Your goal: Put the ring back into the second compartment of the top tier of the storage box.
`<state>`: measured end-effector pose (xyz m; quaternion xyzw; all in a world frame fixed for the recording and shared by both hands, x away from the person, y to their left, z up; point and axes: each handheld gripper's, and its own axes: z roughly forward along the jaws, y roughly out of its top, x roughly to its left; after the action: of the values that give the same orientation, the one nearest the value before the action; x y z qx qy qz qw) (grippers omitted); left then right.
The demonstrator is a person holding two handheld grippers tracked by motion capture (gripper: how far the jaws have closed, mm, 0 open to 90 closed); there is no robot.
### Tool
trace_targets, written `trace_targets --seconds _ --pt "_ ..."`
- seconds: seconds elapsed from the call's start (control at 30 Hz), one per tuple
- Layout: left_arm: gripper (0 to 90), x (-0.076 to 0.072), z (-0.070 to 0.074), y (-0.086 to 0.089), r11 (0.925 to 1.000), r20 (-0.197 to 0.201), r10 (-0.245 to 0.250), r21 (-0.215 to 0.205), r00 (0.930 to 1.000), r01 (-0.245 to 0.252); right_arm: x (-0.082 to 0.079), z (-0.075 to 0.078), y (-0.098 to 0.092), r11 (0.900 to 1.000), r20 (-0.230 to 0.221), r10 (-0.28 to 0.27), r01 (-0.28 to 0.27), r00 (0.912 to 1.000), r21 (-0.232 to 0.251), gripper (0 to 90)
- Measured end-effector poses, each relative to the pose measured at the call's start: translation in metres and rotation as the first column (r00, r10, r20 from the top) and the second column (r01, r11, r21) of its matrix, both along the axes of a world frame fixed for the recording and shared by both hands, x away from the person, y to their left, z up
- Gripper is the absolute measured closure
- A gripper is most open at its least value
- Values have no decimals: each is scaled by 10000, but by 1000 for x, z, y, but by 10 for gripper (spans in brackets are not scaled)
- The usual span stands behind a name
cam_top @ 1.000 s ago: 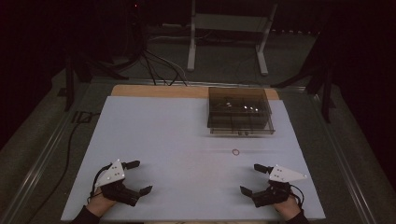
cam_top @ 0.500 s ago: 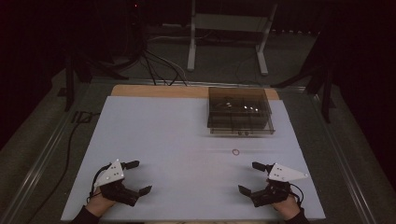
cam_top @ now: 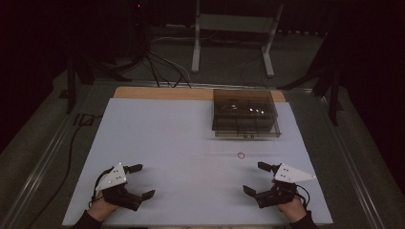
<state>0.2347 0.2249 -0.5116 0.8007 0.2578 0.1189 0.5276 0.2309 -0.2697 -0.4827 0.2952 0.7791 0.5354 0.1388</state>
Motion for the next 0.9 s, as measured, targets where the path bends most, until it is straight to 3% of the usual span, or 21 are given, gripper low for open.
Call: trace_targets --seconds 0.9 --pt "8 0 0 0 10000 32 -2 -19 10000 2 20 0 3 9986 -60 -503 502 9987 -135 0"
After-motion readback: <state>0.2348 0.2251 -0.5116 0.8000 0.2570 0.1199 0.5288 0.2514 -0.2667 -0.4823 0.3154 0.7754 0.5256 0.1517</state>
